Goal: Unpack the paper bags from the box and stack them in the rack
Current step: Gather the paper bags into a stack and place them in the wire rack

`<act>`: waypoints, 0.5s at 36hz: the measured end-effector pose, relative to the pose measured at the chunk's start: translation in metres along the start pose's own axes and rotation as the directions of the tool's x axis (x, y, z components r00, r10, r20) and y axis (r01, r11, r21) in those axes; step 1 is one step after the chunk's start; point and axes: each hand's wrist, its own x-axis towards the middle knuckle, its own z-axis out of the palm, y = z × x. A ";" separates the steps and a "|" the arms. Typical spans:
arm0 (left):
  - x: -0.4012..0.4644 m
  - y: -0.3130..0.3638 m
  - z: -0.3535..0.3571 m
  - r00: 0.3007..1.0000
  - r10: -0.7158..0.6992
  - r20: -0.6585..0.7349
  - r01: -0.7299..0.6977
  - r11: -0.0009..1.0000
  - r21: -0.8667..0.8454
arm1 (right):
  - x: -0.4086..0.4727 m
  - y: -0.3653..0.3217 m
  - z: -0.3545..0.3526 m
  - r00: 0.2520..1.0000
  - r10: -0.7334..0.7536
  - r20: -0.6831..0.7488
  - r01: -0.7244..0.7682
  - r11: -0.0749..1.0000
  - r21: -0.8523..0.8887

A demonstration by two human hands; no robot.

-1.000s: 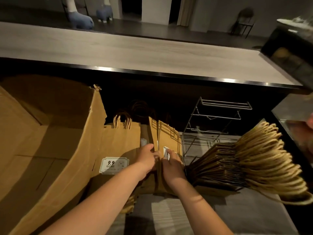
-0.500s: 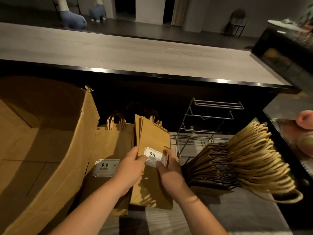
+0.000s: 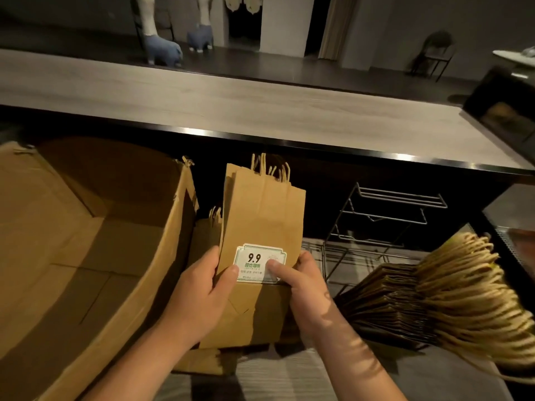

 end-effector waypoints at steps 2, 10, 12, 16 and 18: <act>-0.004 -0.002 0.003 0.999 -0.042 -0.031 0.041 0.998 -0.041 | -0.004 -0.003 0.000 1.000 0.002 0.016 -0.001 1.000 -0.028; -0.045 -0.017 0.030 0.955 -0.276 -0.105 0.257 0.952 -0.163 | -0.029 0.033 -0.007 0.998 0.032 -0.060 -0.045 0.970 -0.238; -0.052 -0.017 0.033 0.943 -0.296 -0.149 0.269 0.947 -0.178 | -0.035 0.037 -0.006 0.999 -0.002 -0.053 -0.011 0.971 -0.239; -0.049 0.005 0.024 0.971 -0.114 -0.210 0.067 0.973 -0.220 | -0.041 0.021 -0.003 0.989 -0.145 0.040 0.150 0.977 -0.151; -0.036 0.012 0.018 0.969 0.021 -0.246 -0.065 0.982 -0.175 | -0.039 0.003 0.001 0.963 -0.260 0.076 0.267 0.958 -0.108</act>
